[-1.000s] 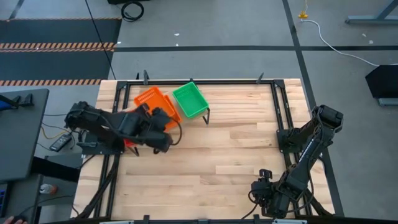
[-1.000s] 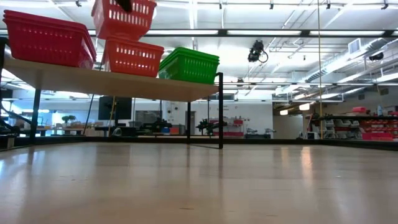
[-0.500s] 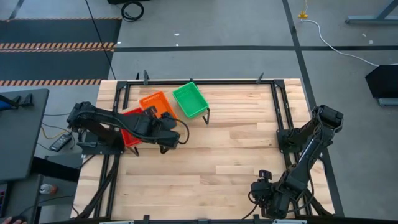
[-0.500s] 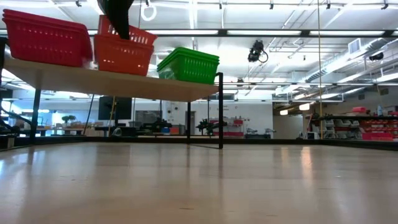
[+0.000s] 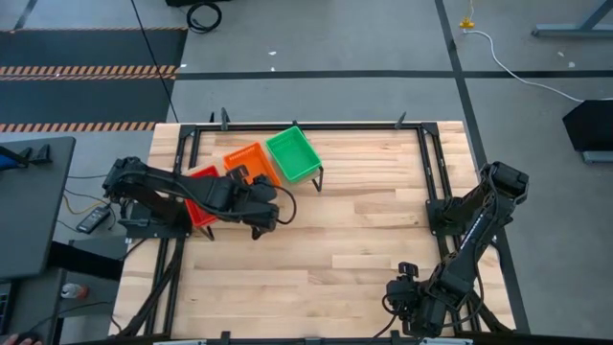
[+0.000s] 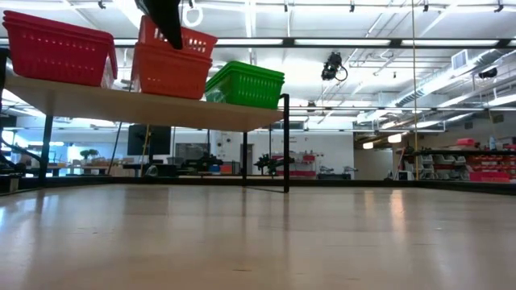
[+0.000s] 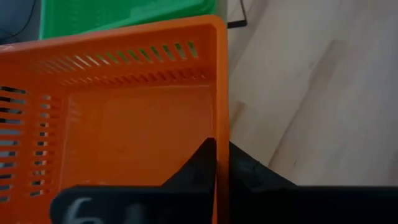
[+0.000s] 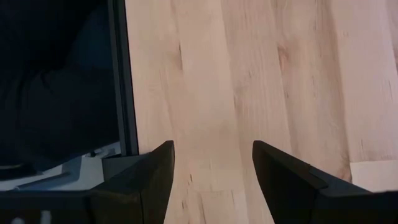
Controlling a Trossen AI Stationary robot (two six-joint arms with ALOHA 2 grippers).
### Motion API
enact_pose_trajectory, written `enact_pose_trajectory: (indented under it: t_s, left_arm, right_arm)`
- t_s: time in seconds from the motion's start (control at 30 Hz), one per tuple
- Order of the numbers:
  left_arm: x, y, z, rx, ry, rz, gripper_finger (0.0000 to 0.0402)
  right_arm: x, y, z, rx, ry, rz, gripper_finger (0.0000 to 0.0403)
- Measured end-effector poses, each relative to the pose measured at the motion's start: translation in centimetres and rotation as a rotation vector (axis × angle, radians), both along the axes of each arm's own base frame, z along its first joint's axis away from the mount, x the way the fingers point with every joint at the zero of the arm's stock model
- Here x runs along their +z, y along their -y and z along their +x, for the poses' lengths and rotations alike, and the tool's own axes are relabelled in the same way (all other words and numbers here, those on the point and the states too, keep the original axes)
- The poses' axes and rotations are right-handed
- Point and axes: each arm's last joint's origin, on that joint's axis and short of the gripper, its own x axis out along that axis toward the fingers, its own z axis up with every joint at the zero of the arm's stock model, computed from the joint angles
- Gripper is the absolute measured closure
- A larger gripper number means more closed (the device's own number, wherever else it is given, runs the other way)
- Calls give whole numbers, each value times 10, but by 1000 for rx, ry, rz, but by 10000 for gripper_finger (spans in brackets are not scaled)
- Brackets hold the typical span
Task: Stack baskets on shelf by color
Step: Stack the orange bin on the orange bins on the shelf, then return to Home Position
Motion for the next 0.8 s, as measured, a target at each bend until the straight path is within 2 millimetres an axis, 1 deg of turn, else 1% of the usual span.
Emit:
enact_pose_trajectory:
  t_s: [0.17, 0.4, 0.57, 0.67, 0.8]
  left_arm:
    - [0, 0, 0, -21, -9, 12, 348]
    - [1, -2, 1, -13, 5, 81, 284]
    - [2, -2, 1, -26, 2, 87, 254]
    - [8, -1, 2, -26, 22, 83, 244]
    - [24, -1, 2, -24, 80, 72, 242]
  right_arm:
    - [0, 0, 0, -1, 4, -3, 180]
    - [0, 0, 1, 56, 26, -28, 180]
    - [1, 3, 5, 78, 57, -67, 180]
    - [1, 5, 8, 41, 61, -64, 180]
    - [1, 8, 12, 0, 57, -53, 180]
